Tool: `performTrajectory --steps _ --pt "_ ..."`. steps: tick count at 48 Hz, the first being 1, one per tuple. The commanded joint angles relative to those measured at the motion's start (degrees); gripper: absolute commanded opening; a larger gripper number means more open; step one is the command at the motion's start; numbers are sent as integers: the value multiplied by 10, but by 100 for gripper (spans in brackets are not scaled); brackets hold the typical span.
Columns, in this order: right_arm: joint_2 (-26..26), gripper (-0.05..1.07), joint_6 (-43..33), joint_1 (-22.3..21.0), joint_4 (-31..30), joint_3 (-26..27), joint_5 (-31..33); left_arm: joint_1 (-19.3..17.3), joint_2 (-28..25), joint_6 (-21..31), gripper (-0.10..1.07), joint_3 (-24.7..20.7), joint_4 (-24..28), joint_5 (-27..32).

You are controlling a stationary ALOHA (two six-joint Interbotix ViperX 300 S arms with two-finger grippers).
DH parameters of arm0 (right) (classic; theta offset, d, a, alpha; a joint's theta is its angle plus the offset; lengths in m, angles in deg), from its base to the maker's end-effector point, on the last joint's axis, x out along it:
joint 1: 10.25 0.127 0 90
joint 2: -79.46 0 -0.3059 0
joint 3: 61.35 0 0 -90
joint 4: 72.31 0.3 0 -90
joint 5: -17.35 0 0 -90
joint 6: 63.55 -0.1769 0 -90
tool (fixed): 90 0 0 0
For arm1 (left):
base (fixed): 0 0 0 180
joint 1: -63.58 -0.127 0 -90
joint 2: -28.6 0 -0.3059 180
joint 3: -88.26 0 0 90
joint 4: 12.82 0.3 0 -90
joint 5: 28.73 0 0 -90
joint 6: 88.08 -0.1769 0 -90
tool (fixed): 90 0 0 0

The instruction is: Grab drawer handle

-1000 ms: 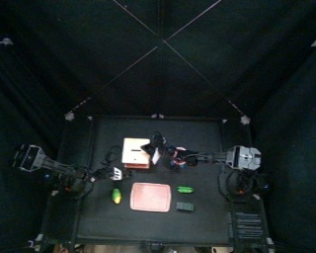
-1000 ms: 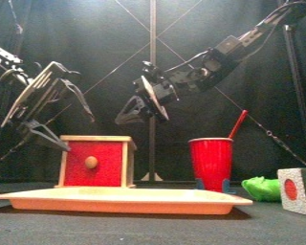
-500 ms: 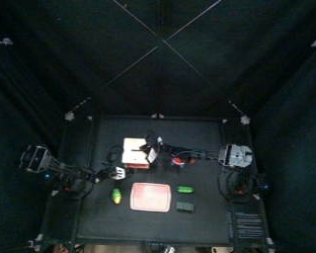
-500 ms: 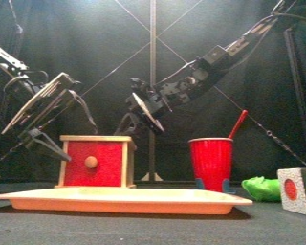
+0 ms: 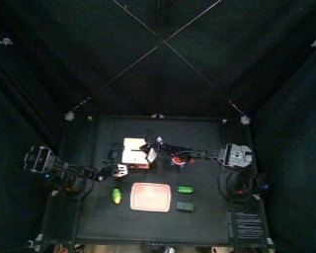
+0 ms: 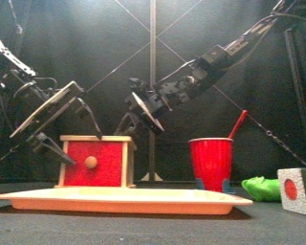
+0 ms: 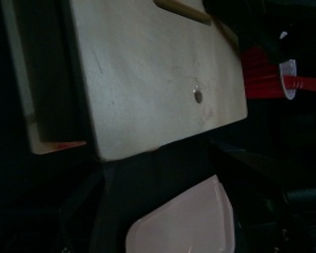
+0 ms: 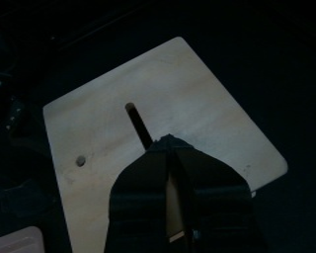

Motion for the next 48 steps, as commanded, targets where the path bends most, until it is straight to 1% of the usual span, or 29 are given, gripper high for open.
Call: performTrajectory --steps 1,13,19,23,26,40,48 --pt "12 3 1 -3 1 12 0 -3 -10 -2 103 -18 -4 2" --pt "12 3 1 -3 1 12 0 -11 -40 -2 103 -38 -4 9" --pt "12 3 2 -3 1 11 0 -18 -44 -1 102 -38 -10 9" --pt "12 3 2 -3 1 11 0 -22 -45 0 100 -38 -15 8" --pt "12 3 1 -3 0 11 0 -24 -45 0 96 -37 -15 9" --pt "12 3 2 -1 1 13 0 -25 -45 1 67 -36 -16 9" --pt "11 3 2 0 0 12 0 -25 -45 1 53 -35 -19 9"
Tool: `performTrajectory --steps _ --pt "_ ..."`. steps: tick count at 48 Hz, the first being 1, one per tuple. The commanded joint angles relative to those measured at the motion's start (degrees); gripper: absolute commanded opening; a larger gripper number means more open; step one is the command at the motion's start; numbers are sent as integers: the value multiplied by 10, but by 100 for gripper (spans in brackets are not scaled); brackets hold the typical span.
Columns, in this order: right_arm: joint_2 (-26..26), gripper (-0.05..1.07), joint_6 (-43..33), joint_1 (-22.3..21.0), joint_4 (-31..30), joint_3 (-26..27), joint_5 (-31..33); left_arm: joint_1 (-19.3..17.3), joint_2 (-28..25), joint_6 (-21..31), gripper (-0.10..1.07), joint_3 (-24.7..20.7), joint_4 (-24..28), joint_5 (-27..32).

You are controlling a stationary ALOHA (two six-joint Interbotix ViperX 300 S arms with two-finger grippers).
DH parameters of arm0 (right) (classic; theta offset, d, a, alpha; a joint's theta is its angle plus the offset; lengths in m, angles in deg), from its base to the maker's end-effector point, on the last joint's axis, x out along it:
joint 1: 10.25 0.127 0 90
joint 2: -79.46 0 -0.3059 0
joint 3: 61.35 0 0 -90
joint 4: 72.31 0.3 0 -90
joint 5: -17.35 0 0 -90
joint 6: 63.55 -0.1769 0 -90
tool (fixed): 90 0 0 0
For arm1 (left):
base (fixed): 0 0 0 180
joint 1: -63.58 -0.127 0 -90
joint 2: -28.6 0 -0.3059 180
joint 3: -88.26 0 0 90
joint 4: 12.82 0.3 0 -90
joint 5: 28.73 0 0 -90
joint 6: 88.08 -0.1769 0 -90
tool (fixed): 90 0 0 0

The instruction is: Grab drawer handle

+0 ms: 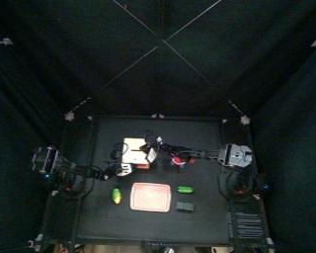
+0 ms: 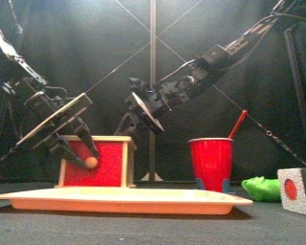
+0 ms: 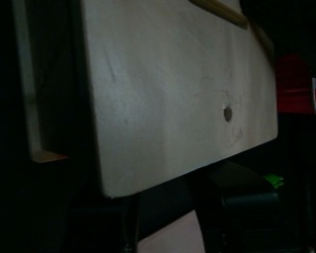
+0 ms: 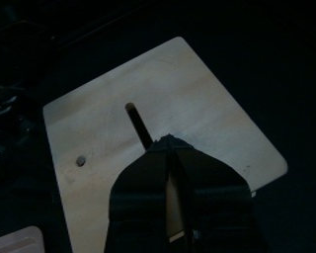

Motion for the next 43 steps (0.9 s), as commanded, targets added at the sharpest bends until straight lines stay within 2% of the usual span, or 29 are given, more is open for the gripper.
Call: performTrajectory --steps 1,7,25,29,43 --pt "11 3 2 -1 -1 11 -2 -3 1 -1 52 -9 -2 -1" --pt "12 3 2 0 -1 12 -2 -4 1 -1 47 -7 -2 4" --pt "12 3 1 1 -1 12 -2 -4 1 -2 49 -5 0 9" --pt "12 3 1 1 -1 12 -2 -4 1 -2 54 -7 0 9" --pt "11 3 2 2 -1 12 -2 -4 1 -2 84 -16 -6 18"
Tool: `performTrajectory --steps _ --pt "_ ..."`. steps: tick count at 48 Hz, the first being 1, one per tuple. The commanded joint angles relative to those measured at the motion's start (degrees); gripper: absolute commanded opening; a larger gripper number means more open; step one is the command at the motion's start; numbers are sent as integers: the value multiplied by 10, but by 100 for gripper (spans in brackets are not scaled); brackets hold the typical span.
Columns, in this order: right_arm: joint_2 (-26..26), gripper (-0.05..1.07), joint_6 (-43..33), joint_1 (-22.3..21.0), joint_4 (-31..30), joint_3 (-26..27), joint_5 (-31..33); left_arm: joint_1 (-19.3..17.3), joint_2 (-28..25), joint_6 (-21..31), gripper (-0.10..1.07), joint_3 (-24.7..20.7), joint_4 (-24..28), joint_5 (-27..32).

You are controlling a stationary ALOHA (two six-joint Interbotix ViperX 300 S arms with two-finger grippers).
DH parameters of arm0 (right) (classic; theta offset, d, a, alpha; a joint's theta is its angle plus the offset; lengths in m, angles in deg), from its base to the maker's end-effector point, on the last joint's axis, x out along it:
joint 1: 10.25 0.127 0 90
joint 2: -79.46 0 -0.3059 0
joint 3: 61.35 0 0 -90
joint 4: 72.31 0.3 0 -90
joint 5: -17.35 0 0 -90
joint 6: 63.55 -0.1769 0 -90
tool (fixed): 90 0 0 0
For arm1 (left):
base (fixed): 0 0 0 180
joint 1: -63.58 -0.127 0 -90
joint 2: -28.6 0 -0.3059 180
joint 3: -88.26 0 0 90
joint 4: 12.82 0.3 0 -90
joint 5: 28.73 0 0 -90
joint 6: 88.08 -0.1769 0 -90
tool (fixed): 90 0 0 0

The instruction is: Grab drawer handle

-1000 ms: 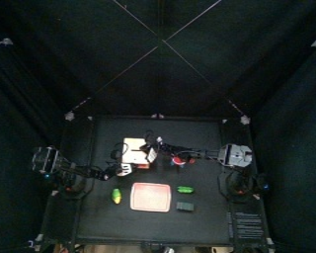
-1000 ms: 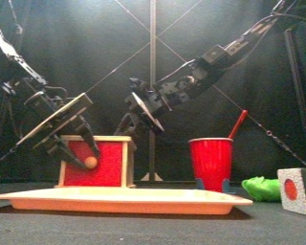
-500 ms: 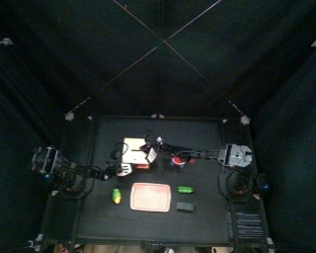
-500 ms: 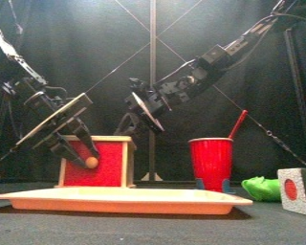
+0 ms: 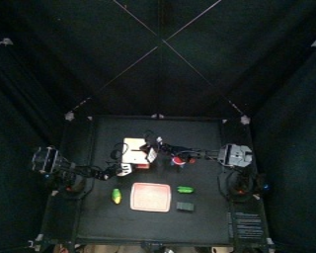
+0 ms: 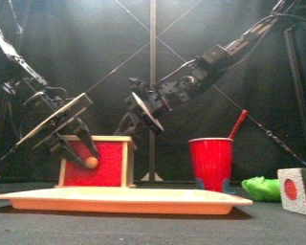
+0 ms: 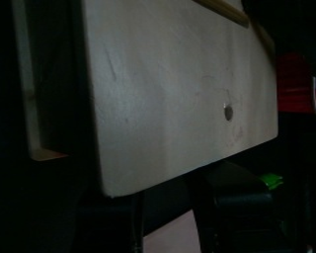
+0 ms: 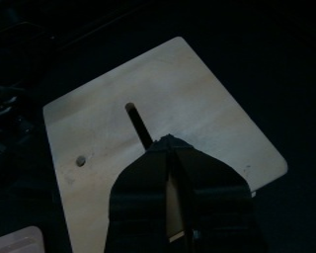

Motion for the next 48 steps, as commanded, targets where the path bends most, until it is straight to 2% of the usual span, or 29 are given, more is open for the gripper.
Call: performTrajectory --steps 1,13,25,30,41,48 --pt "11 3 1 0 1 12 -2 -1 2 -2 85 -16 -1 3" --pt "5 3 1 0 1 12 -2 -13 -16 -2 87 -26 -1 7" --pt "4 3 1 0 0 13 -2 -22 -30 -2 84 -29 -2 9" --pt "3 3 1 0 0 13 -2 -23 -30 -2 76 -27 -1 9" --pt "1 3 1 1 0 13 -2 -23 -26 -2 49 -25 -1 9" --pt "1 3 1 1 1 13 -2 -23 -25 -2 43 -24 0 11"
